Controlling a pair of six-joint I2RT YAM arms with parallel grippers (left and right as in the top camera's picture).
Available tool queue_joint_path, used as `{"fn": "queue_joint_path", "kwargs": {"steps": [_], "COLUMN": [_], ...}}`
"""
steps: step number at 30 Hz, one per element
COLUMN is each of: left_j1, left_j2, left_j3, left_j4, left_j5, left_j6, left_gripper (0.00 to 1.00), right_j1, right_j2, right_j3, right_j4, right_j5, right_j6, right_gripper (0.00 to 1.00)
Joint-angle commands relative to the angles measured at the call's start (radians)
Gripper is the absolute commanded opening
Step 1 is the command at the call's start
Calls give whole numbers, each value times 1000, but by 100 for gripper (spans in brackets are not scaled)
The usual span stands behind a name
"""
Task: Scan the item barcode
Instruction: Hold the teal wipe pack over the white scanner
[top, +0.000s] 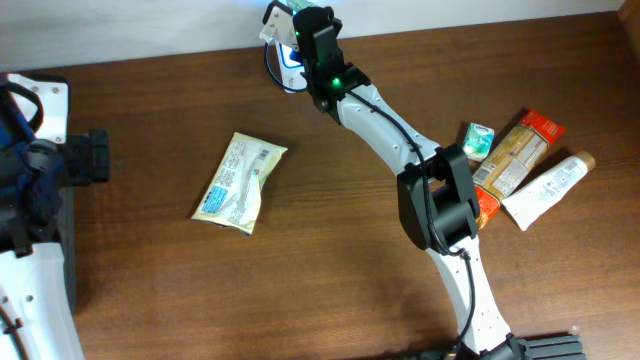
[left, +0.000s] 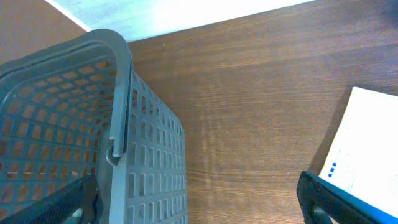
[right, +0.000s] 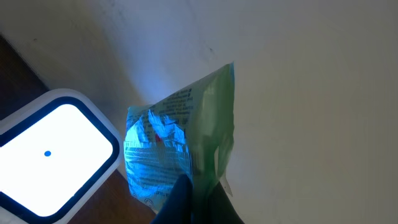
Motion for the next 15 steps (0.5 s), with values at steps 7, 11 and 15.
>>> {"fn": "queue_joint_path", "kwargs": {"steps": [7,11,15], "left_j1": [4,4,4], "left_j2": [-3,-3,-3], "left_j3": [10,10,10], "left_j4": [1,1,1], "left_j5": [6,6,6], "left_j6": [12,12,12], "left_gripper": [99,99,99], "right_j1": [10,10,10], "right_j2": [6,6,6], "right_j3": [15,15,15], "right_j4": [-89,-79,-73], "right_j5": [46,48,48], "right_j6": [3,3,3], "right_gripper": [4,4,4]}}
